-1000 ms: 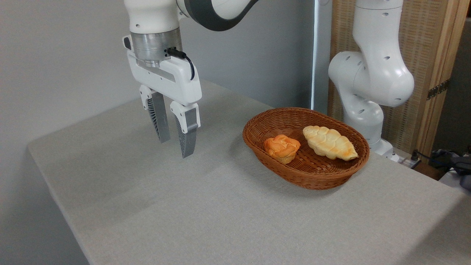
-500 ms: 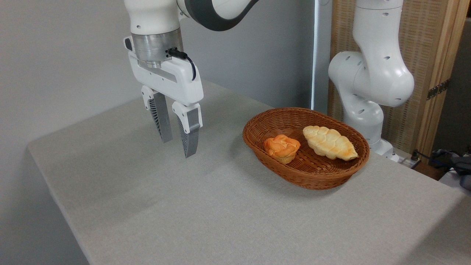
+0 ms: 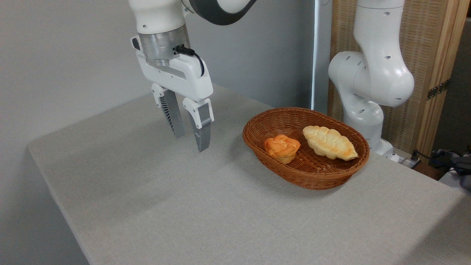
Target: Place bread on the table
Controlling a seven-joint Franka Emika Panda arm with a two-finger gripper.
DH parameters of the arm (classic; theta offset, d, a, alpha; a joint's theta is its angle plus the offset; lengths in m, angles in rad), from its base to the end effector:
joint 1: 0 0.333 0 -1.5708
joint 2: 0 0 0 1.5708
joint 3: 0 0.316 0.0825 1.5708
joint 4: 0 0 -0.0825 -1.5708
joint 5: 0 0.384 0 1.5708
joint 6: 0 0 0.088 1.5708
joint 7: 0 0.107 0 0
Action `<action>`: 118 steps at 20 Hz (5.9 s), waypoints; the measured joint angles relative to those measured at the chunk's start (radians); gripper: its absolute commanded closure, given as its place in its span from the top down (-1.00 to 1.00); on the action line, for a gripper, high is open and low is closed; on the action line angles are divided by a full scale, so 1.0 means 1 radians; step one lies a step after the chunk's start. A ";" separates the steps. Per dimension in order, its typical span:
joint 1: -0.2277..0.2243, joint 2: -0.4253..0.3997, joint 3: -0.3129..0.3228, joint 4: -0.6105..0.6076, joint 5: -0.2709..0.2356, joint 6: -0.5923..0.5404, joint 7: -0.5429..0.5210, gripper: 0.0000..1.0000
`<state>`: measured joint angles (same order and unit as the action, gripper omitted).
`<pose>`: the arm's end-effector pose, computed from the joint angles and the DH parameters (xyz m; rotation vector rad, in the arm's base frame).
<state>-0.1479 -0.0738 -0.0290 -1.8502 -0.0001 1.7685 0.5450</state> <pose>0.5304 -0.0953 0.5489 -2.9387 1.1091 0.0128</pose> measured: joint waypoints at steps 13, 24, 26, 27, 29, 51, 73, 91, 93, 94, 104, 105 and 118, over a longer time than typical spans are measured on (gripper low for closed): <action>0.002 -0.276 0.025 -0.305 0.000 -0.081 0.167 1.00; 0.004 -0.352 0.096 -0.446 0.000 -0.197 0.691 1.00; 0.002 -0.352 0.095 -0.459 0.000 -0.196 0.730 1.00; -0.002 -0.352 0.093 -0.463 0.000 -0.196 0.741 1.00; -0.025 -0.352 0.088 -0.474 0.000 -0.192 0.747 1.00; -0.096 -0.365 0.048 -0.605 0.046 -0.051 0.780 0.91; -0.096 -0.365 0.048 -0.614 0.075 -0.051 0.782 0.00; -0.096 -0.366 0.048 -0.614 0.075 -0.056 0.782 -0.22; -0.096 -0.367 0.048 -0.614 0.075 -0.056 0.782 -0.22; -0.096 -0.369 0.048 -0.613 0.075 -0.057 0.782 -0.22; -0.096 -0.385 0.048 -0.569 0.075 -0.105 0.782 -0.20; -0.096 -0.385 0.048 -0.561 0.075 -0.117 0.782 -0.20; -0.091 -0.383 0.071 -0.399 0.002 -0.148 0.782 -0.12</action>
<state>-0.2385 -0.4564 0.0422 -2.2495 0.0024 1.6203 1.3272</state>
